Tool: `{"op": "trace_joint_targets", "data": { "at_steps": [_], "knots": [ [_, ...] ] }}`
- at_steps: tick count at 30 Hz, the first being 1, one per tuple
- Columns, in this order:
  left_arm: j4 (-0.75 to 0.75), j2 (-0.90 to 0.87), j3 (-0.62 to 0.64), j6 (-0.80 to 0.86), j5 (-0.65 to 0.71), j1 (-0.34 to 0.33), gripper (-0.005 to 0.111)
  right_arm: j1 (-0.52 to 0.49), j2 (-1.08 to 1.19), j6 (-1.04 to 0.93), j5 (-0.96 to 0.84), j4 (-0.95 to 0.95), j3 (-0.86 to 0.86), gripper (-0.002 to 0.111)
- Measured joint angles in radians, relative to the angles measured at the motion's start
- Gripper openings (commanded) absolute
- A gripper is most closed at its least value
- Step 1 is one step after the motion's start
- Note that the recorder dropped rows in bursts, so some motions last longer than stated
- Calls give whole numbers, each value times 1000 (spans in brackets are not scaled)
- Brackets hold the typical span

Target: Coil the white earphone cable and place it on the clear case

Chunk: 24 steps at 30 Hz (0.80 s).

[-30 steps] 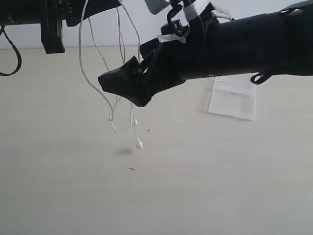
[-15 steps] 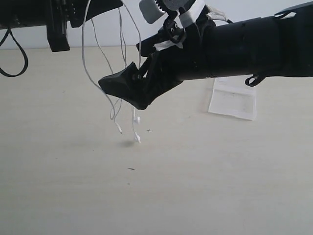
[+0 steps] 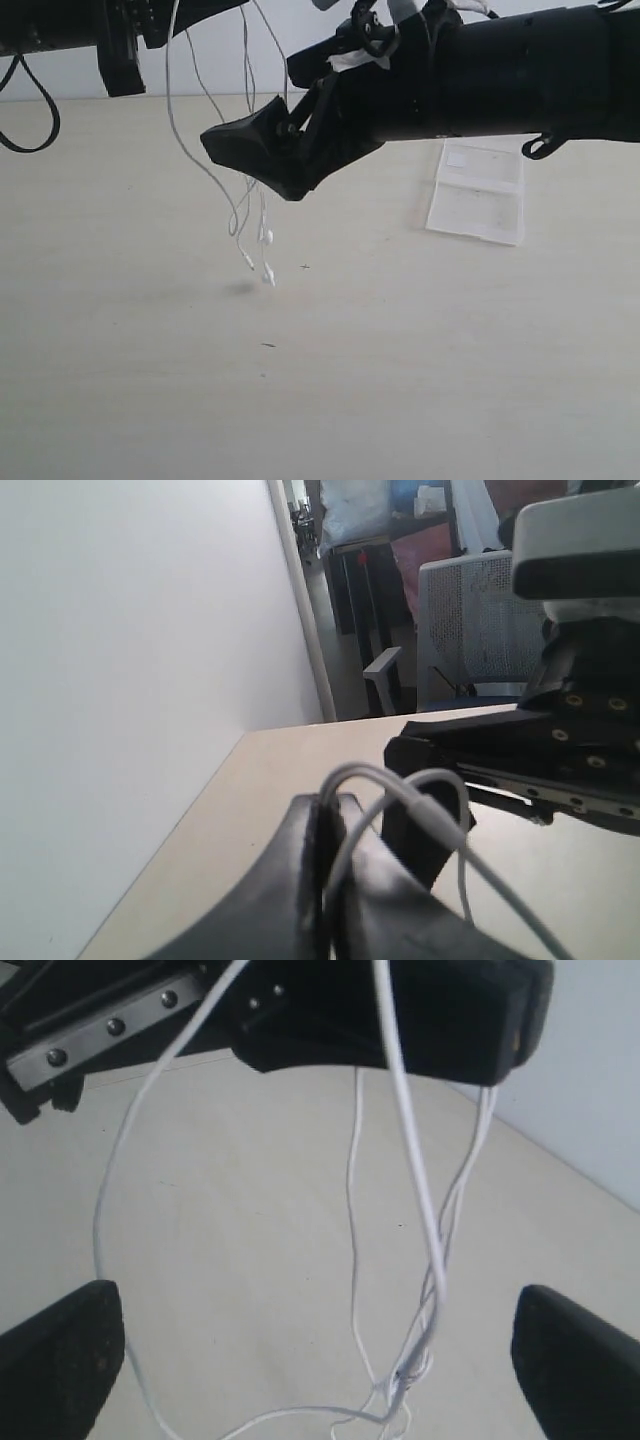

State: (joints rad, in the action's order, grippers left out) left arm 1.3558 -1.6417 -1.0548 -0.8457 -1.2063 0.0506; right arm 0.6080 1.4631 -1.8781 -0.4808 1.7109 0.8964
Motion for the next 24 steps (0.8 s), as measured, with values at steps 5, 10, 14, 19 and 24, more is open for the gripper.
{"op": "trace_joint_targets", "data": {
  "at_steps": [5,10,14,19,24],
  "knots": [
    [-29,0,0,0,2,0,0,0,3,15,0,0,3,104],
    [-51,0,0,-2,2,0,0,0,26,21,-29,2,3,104],
    [-55,0,0,-2,2,0,0,0,35,23,-47,2,3,104],
    [-57,0,0,-6,2,0,0,0,37,12,-91,2,3,104],
    [-71,0,0,-18,2,0,0,0,37,-47,-88,4,3,104]
  ]
}}
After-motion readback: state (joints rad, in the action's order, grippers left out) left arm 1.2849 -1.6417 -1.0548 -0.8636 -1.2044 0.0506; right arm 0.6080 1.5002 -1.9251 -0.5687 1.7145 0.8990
